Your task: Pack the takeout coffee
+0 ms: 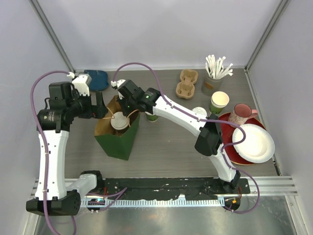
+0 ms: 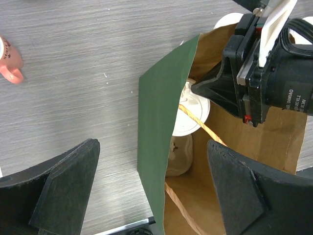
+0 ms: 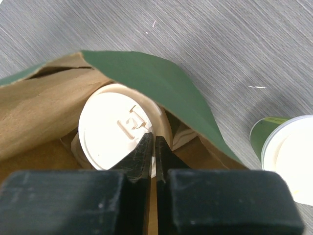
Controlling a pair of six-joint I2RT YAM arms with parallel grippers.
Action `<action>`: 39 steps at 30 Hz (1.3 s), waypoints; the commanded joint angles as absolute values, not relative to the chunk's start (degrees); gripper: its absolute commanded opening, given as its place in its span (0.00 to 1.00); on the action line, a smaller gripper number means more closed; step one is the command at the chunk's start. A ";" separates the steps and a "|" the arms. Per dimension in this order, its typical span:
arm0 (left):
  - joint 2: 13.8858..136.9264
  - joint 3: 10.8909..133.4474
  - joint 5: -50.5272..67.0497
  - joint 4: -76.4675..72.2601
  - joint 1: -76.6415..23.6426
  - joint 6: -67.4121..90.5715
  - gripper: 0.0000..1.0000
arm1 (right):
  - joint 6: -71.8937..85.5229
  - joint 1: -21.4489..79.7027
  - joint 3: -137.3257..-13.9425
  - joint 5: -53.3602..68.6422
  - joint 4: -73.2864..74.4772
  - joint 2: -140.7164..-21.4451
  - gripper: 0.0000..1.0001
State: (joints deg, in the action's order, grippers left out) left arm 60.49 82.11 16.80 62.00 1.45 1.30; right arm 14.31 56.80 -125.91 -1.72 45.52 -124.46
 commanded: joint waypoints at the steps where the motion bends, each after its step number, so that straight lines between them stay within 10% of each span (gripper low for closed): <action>1: 59.33 81.48 18.72 62.40 1.23 1.58 0.95 | 14.76 56.42 -128.67 -2.72 43.77 -124.19 0.12; 8: 58.54 81.04 19.33 62.58 1.32 0.88 0.95 | 14.77 56.51 -128.15 -1.76 42.63 -122.35 0.41; 28: 57.57 80.95 21.18 64.78 1.23 -1.93 0.95 | 8.27 58.89 -121.38 -0.70 31.12 -107.58 0.71; 35: 57.48 80.42 21.09 65.74 1.23 -2.46 0.91 | 0.98 58.19 -118.40 0.27 28.30 -98.28 0.71; 39: 57.04 78.75 20.74 65.83 1.32 -2.55 0.85 | 3.50 50.91 -113.21 -5.63 27.77 -90.28 0.54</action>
